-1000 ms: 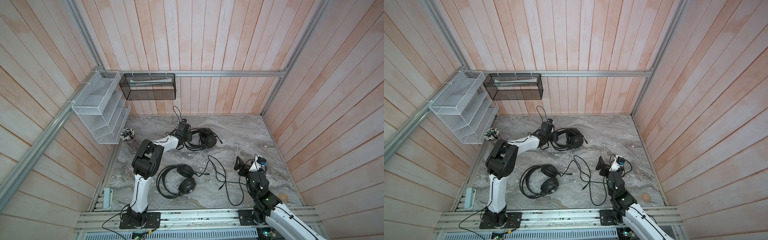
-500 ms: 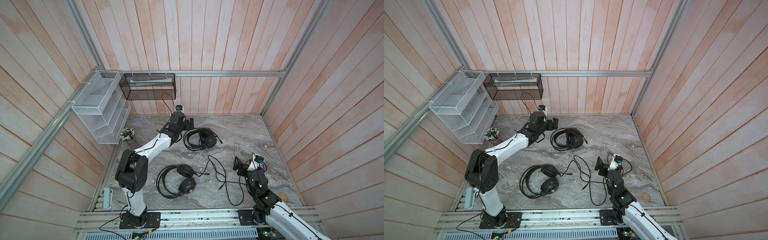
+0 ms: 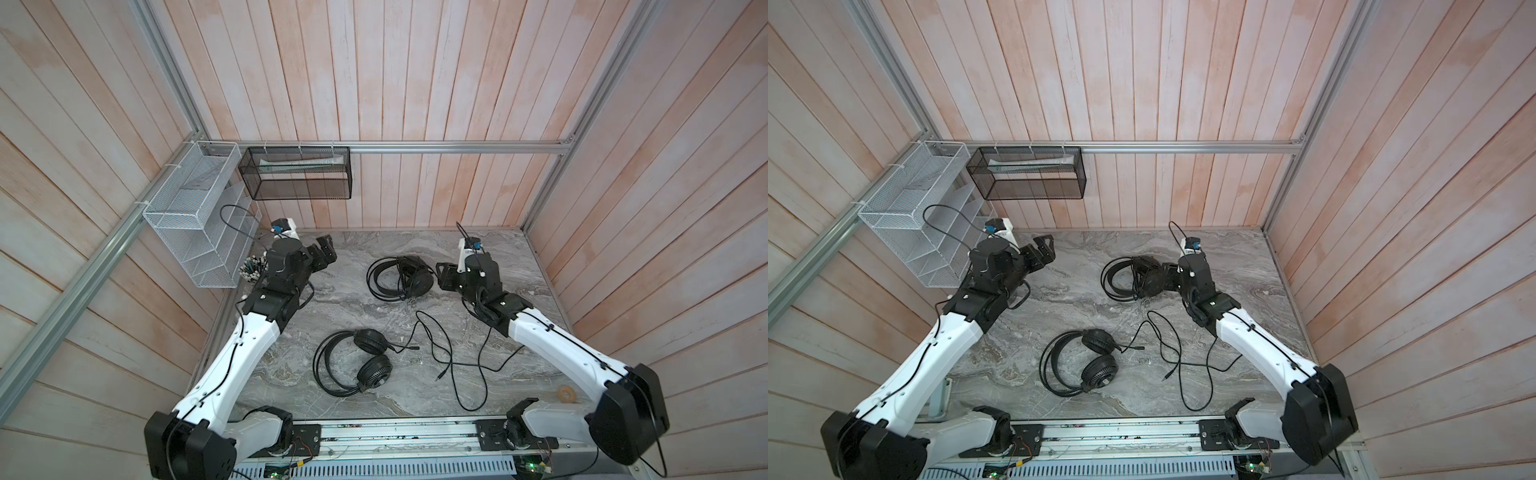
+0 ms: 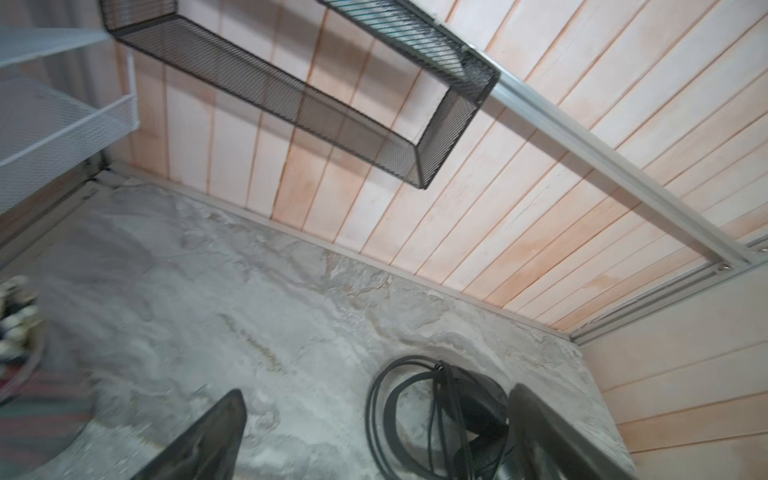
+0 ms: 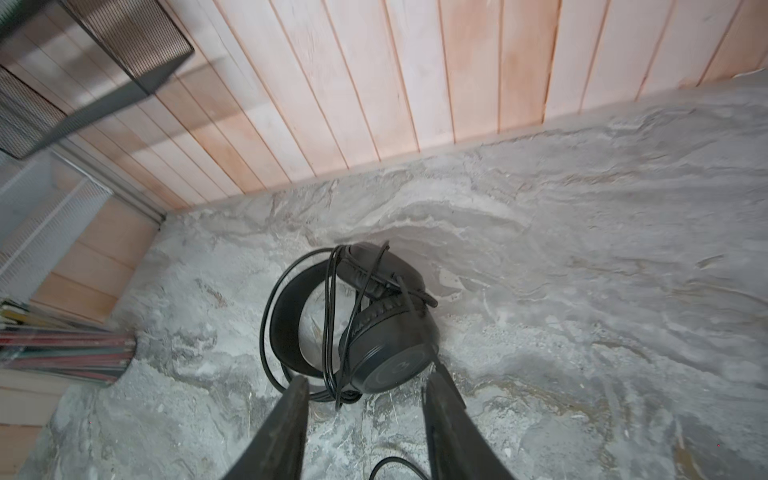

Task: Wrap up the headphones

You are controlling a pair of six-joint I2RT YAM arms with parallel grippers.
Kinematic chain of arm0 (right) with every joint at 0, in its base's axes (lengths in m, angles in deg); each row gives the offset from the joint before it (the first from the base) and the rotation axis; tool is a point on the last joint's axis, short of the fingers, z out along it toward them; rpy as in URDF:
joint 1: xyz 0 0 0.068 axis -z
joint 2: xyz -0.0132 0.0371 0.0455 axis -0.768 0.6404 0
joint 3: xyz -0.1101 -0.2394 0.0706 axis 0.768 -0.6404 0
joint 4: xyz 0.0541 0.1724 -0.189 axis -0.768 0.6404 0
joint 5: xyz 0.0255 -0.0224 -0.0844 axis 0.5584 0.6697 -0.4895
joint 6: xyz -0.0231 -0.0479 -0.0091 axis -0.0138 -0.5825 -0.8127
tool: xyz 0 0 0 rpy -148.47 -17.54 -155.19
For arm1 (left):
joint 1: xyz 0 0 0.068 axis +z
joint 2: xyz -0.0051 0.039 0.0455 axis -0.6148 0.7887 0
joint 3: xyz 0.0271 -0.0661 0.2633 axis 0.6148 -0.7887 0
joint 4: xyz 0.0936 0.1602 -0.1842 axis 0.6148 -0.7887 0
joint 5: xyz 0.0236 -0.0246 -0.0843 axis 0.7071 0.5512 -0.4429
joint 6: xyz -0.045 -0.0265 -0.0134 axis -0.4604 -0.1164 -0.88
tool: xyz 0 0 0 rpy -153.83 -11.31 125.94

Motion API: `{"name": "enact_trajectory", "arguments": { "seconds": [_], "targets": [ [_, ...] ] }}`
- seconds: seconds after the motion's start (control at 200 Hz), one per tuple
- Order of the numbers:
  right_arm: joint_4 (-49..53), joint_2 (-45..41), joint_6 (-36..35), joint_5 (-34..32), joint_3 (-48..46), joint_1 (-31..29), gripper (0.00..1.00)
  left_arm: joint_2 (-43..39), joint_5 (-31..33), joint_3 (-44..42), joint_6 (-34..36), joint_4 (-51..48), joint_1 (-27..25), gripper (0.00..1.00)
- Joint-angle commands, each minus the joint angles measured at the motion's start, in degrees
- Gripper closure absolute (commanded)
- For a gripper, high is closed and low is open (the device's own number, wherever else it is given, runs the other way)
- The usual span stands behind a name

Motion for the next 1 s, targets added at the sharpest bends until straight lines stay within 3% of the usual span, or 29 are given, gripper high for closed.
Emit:
{"name": "enact_trajectory", "arguments": {
  "seconds": [0.0,0.27,0.405,0.45,0.66,0.815,0.845,0.995],
  "targets": [
    [4.8,6.4,0.4,3.4,6.5,-0.5,0.49,-7.5,2.6,-4.8,2.0,-7.0,0.0,0.01],
    [11.3,25.5,-2.2,2.5,23.5,-0.3,0.58,-23.9,11.8,-17.2,6.7,-7.0,-2.1,0.01],
    [15.6,31.9,-2.5,3.7,29.9,-0.2,0.62,-26.6,15.6,-19.2,8.0,-6.9,-4.2,0.02],
    [15.5,32.7,-2.3,4.2,30.6,-0.2,0.68,-26.6,16.0,-19.6,8.0,-6.9,-4.7,0.01],
    [16.7,34.4,-1.5,1.5,31.9,-0.3,0.68,-27.2,15.8,-20.0,8.3,-6.7,-5.0,0.01],
    [15.2,32.3,-1.9,-0.2,30.0,-0.4,0.64,-27.3,16.1,-20.1,8.7,-6.6,-5.7,0.01],
    [15.1,31.7,-2.2,-0.3,29.9,-0.4,0.59,-27.3,16.2,-20.1,8.7,-6.6,-5.7,0.02],
    [15.5,29.7,-2.5,-2.6,28.6,-0.4,0.59,-27.4,16.1,-20.1,8.7,-6.7,-5.7,0.02]
  ]
}}
